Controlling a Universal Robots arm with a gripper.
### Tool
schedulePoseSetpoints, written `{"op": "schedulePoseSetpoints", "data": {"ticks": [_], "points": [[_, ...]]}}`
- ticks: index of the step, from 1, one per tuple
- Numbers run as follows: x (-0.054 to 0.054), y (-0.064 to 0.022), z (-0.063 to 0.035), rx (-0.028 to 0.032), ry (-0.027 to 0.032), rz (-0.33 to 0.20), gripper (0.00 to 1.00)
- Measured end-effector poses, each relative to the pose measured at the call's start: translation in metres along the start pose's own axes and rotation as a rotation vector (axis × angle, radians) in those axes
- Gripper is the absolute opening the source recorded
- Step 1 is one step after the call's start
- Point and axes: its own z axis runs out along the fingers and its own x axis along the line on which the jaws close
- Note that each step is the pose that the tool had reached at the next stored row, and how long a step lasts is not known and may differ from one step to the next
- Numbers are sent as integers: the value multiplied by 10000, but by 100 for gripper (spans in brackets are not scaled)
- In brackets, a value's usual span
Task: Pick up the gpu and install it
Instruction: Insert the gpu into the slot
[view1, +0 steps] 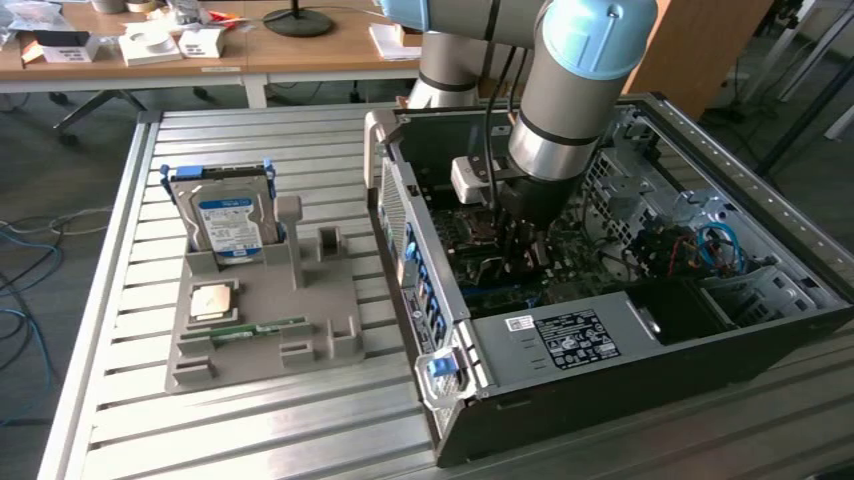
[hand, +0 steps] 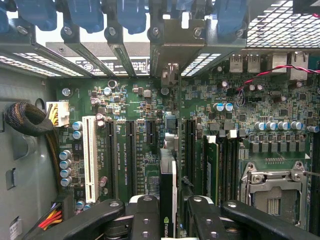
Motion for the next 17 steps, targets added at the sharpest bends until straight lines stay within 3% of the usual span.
{"op": "schedulePoseSetpoints", "data": {"ticks": [17], "points": [[0, 0, -7, -1, -14, 0, 26]]}}
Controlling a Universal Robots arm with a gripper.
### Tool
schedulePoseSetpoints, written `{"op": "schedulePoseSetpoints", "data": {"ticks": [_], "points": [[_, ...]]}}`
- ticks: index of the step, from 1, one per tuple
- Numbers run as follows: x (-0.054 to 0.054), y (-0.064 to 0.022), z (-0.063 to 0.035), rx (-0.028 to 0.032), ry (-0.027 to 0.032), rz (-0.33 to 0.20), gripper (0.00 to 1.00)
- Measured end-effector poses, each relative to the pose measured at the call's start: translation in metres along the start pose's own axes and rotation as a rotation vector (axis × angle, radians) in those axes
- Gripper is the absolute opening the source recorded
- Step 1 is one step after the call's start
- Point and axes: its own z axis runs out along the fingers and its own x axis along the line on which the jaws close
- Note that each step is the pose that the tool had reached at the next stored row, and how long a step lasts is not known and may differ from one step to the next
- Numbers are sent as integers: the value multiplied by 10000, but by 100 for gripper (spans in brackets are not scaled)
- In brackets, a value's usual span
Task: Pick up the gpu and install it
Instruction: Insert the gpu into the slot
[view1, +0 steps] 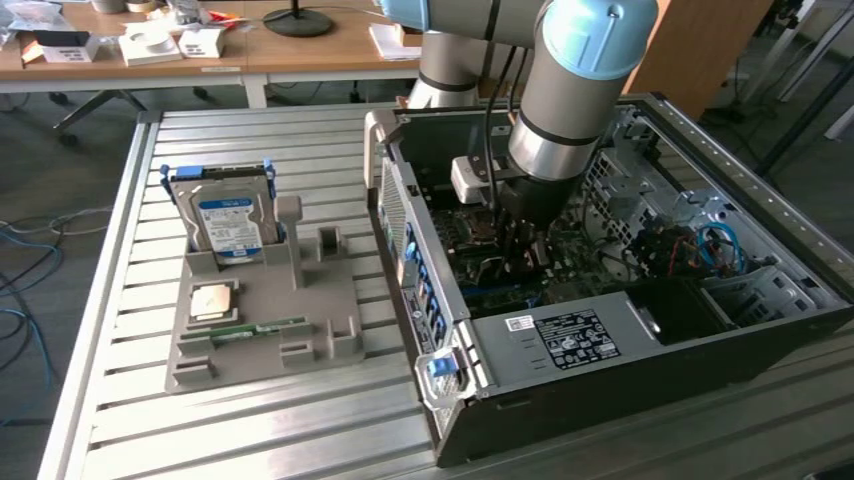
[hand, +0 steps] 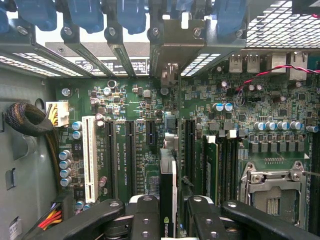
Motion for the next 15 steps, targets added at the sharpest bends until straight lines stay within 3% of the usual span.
{"op": "schedulePoseSetpoints", "data": {"ticks": [6, 10, 15], "points": [[-1, 1, 1, -4, -7, 2, 26], [0, 1, 1, 0, -2, 2, 40], [0, 0, -17, -1, 1, 1, 40]]}}
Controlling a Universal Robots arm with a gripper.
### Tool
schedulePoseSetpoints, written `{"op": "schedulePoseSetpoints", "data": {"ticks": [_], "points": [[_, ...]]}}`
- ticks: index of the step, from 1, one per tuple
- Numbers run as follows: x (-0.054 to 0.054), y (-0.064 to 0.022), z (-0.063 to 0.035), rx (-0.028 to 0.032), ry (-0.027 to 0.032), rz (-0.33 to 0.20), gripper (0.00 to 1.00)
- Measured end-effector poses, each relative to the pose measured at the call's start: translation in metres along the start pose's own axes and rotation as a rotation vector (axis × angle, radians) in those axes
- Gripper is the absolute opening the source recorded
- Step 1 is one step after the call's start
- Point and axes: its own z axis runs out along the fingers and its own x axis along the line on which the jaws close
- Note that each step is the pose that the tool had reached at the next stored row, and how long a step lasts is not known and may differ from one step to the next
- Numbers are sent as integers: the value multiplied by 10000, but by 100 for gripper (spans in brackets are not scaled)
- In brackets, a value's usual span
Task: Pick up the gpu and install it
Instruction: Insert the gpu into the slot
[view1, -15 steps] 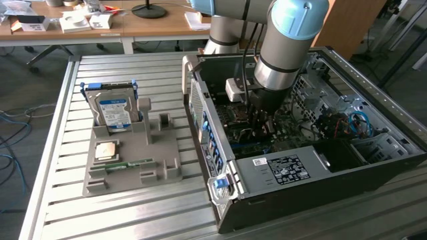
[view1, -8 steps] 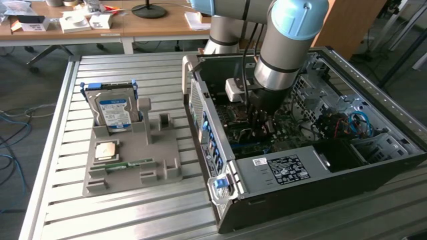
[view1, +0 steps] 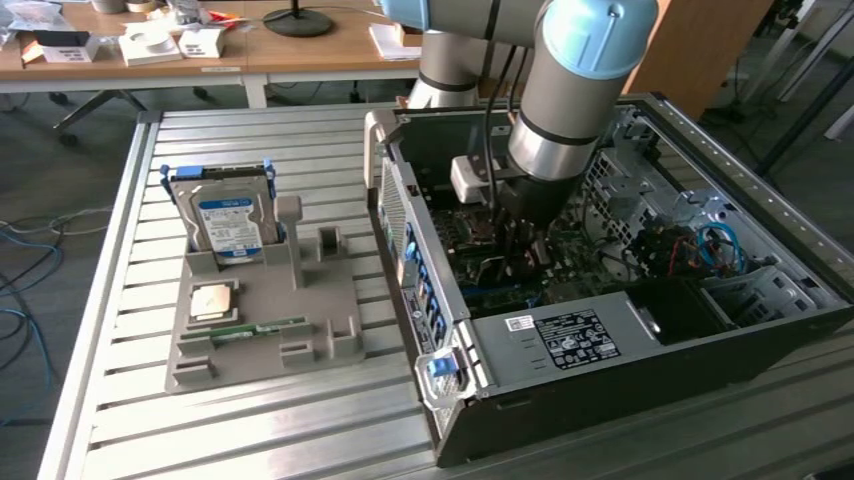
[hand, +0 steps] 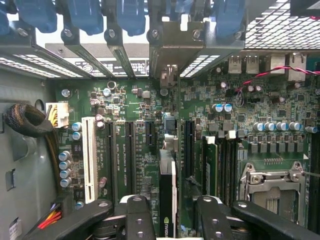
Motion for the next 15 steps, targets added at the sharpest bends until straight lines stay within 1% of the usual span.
{"op": "schedulePoseSetpoints", "data": {"ticks": [2, 4, 15], "points": [[-2, 0, -34, 0, -5, 0, 40], [-5, -1, -87, 0, -7, 0, 40], [-23, -9, -443, 0, -15, 0, 40]]}}
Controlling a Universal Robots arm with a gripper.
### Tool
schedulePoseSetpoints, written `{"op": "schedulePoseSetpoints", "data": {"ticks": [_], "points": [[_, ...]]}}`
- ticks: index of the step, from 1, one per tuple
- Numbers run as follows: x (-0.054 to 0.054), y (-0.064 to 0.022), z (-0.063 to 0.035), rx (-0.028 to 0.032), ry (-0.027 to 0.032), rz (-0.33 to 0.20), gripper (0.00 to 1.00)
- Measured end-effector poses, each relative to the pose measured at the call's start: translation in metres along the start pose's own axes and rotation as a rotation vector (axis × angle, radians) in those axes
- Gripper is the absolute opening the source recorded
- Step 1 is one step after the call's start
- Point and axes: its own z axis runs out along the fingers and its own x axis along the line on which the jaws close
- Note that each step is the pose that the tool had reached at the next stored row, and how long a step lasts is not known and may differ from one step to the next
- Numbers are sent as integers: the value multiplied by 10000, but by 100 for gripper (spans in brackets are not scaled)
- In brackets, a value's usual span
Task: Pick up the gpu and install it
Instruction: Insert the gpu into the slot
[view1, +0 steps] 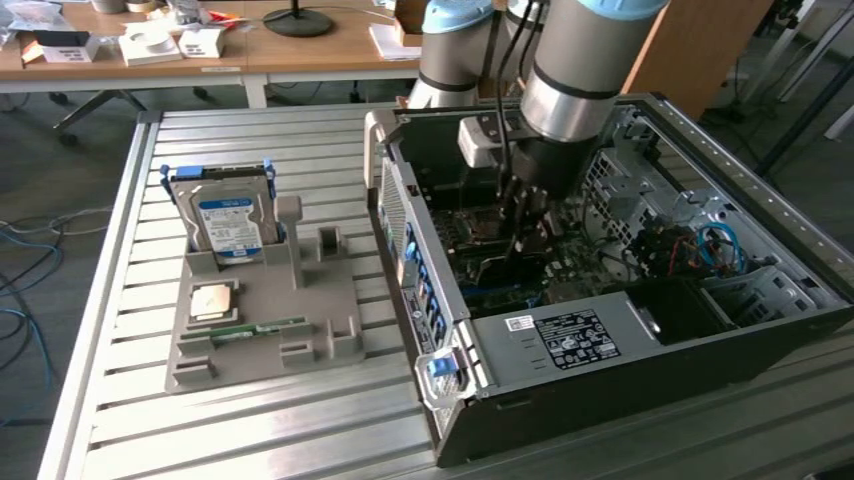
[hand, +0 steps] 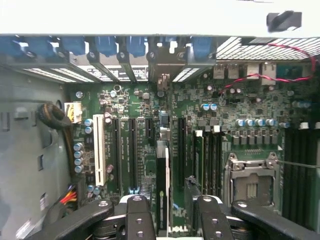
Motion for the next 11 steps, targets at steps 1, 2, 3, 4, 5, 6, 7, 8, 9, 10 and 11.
{"op": "schedulePoseSetpoints", "data": {"ticks": [1, 2, 3, 4, 5, 6, 7, 8, 9, 10, 11], "points": [[-1, 0, -22, 0, -1, 0, 40], [-2, -1, -43, 0, 1, 0, 40], [-3, -1, -62, 1, -1, 0, 40], [-4, -2, -82, 0, 0, 0, 40], [-5, -2, -103, -1, 1, -1, 40], [-6, -3, -122, 1, -2, 0, 40], [-7, -4, -142, 0, -1, -1, 40], [-8, -5, -158, 0, 0, 0, 40], [-9, -5, -175, 0, -1, 0, 40], [-10, -7, -197, 0, 0, -1, 40], [-11, -8, -218, 0, 0, -1, 40]]}}
